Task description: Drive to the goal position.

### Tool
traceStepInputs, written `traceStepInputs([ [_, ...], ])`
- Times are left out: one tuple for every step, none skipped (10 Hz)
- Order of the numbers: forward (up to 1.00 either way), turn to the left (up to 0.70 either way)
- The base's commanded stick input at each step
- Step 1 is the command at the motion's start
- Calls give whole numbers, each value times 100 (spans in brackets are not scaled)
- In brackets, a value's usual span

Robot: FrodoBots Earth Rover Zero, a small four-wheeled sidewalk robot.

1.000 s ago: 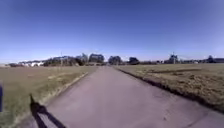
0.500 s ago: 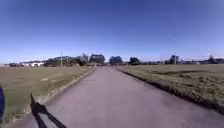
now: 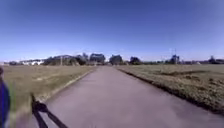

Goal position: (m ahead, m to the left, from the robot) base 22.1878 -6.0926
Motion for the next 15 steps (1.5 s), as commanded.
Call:
traceStepInputs([
  [56,0],
  [61,0],
  [60,0],
  [61,0],
  [69,0],
  [70,0],
  [70,0],
  [70,0],
  [70,0],
  [70,0],
  [70,0],
  [70,0],
  [70,0],
  [70,0],
  [70,0],
])
